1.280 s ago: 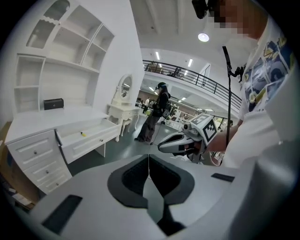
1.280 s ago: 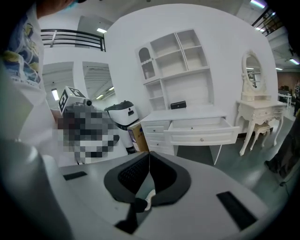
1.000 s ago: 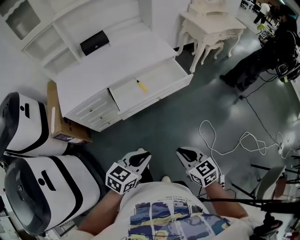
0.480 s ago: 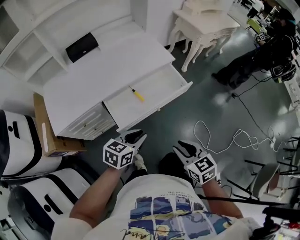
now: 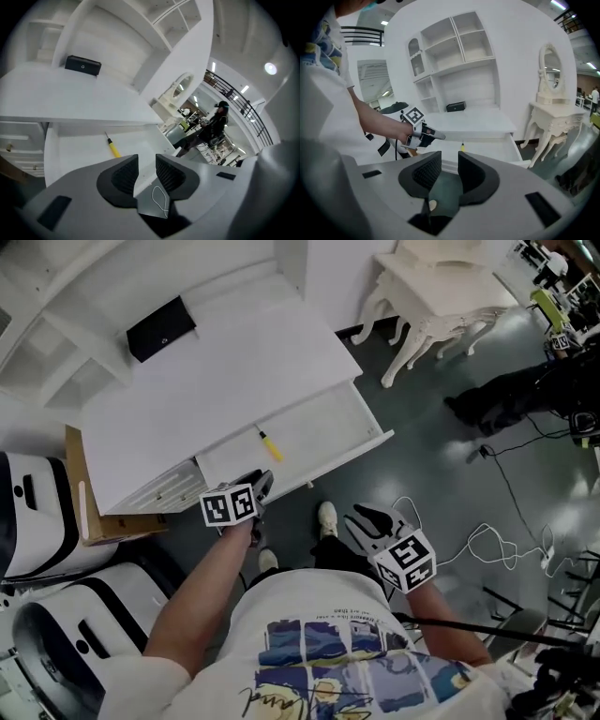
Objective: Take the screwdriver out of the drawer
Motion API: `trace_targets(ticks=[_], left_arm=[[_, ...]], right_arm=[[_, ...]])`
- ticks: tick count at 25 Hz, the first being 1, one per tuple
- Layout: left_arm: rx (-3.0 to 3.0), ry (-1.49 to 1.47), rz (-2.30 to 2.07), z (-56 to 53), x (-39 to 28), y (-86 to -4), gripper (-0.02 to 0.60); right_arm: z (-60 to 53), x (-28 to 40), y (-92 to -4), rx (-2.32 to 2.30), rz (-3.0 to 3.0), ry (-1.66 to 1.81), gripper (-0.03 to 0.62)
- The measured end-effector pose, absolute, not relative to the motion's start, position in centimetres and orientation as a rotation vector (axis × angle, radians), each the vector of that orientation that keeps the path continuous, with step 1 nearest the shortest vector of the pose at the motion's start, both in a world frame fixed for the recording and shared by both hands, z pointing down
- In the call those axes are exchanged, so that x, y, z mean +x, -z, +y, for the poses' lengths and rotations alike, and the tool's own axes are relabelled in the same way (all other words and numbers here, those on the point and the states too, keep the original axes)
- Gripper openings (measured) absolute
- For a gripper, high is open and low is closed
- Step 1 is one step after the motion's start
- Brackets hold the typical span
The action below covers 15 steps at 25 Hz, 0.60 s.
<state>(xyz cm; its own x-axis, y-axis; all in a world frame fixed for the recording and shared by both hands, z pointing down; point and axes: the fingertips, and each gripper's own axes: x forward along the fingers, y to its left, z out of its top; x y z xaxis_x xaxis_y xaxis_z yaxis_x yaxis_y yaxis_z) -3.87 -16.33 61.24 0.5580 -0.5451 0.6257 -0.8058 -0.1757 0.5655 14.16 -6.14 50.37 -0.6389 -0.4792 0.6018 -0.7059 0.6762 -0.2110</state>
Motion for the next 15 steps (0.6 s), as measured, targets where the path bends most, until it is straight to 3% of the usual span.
trace_targets(ticks=[15], left_arm=[[1.472, -0.522, -1.305, -24.7, -3.9, -74.4, 0.138]], right_arm=[[-15.3, 23.2, -53.8, 0.713, -2.323, -0.671, 0.124]])
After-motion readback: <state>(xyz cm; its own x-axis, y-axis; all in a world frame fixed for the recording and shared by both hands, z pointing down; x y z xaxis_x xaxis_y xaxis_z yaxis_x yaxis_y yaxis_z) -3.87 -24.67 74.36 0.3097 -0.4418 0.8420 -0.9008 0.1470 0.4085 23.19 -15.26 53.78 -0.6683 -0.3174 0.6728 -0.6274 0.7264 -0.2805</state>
